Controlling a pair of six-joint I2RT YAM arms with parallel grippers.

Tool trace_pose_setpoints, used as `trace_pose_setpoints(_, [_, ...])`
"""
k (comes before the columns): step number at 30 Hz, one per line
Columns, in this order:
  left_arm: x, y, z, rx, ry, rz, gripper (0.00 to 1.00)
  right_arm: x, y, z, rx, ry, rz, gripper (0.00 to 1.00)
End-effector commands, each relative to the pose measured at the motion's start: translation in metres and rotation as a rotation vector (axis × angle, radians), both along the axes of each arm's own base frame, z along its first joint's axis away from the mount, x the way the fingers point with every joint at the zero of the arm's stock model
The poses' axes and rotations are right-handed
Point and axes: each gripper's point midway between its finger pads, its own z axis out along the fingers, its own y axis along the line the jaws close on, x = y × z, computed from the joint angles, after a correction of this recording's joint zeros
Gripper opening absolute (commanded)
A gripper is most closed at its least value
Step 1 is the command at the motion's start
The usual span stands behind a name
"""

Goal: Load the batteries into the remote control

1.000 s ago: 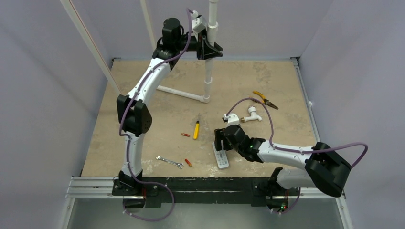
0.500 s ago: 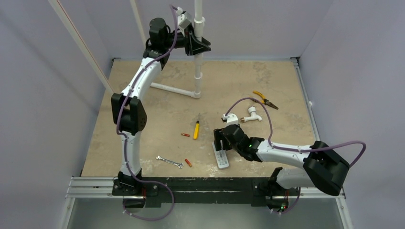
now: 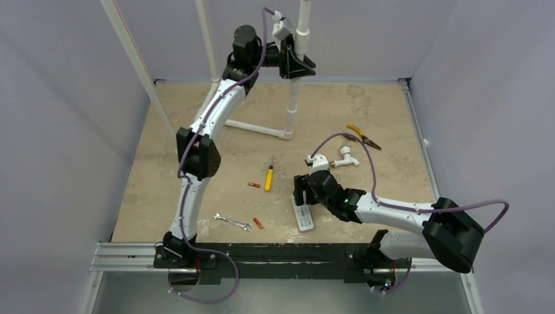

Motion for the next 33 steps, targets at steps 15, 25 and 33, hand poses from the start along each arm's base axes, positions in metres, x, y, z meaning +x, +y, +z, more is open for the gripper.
trace_pose_setpoints(15, [-0.153,-0.066,0.008,0.102,0.237,-0.443,0.17,0.017,0.001,0.020,-0.008,-0.103,-0.018,0.71])
trace_pose_setpoints(25, [-0.138,-0.027,0.032,0.033,0.213,-0.308,0.32,0.025,-0.016,0.054,-0.036,-0.212,-0.047,0.74])
trace_pose_setpoints(33, [-0.138,-0.021,0.039,0.019,0.217,-0.304,0.71,0.035,-0.022,0.087,-0.021,-0.334,-0.060,0.92])
